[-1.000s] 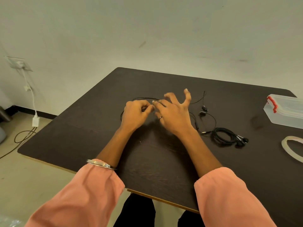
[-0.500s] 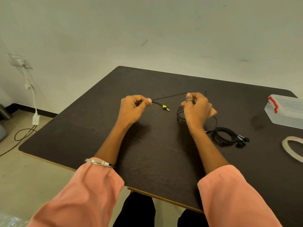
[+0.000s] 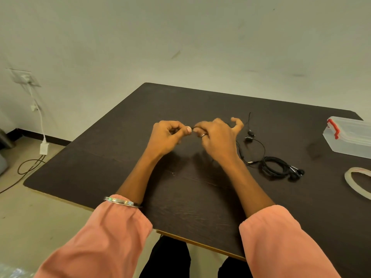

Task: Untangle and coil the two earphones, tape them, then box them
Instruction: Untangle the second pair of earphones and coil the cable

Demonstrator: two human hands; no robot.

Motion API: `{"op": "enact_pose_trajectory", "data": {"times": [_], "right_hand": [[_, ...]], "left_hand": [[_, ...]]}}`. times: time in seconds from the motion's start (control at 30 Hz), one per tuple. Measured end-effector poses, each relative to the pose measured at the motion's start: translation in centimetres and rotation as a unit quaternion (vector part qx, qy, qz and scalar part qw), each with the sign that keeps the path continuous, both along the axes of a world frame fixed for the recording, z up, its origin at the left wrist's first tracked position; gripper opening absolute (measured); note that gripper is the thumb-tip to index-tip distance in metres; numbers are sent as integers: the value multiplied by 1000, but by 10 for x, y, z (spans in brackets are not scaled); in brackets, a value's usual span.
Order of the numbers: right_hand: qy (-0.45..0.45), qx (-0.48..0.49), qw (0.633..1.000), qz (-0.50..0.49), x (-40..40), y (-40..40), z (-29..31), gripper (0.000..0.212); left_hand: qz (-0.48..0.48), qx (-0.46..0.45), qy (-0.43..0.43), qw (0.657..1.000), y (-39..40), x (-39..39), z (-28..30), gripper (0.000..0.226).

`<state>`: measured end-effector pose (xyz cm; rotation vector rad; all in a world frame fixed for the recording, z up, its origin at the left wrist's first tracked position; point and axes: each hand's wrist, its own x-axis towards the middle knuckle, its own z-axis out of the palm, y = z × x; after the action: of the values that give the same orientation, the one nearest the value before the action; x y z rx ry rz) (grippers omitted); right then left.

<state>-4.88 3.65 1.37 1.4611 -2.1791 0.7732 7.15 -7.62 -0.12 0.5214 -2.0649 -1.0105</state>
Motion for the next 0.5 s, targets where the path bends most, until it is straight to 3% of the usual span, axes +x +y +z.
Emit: {"op": "enact_pose_trajectory", "data": {"times": [0.1, 0.2, 0.27, 0.3, 0.37, 0.4, 0.43, 0.5], "right_hand": [[-176, -139, 974, -36, -7, 0, 0, 15], [-396, -288, 871, -37, -16, 3, 7, 17], [-474, -333, 813, -66, -23, 7, 8, 19], [-488, -335, 802, -80, -27, 7, 6, 20], [-463, -296, 829, -100, -27, 9, 5, 19], [-409, -234, 875, -117, -27, 9, 7, 15], [-310, -146, 929, -141, -25, 10, 9, 16], [-92, 26, 986, -135, -20, 11, 12, 48]], "left_hand": [[10, 9, 7, 1000, -3, 0, 0, 17], [20, 28, 23, 999, -5, 3, 2, 18], [22, 51, 33, 998, -4, 4, 5, 21], [21, 65, 38, 997, -3, 4, 6, 23], [19, 101, 48, 994, 1, 3, 9, 24], [19, 125, 59, 990, 2, 3, 10, 25], [21, 153, 71, 985, 2, 3, 11, 25], [23, 203, 87, 975, -2, 4, 12, 27]]}}
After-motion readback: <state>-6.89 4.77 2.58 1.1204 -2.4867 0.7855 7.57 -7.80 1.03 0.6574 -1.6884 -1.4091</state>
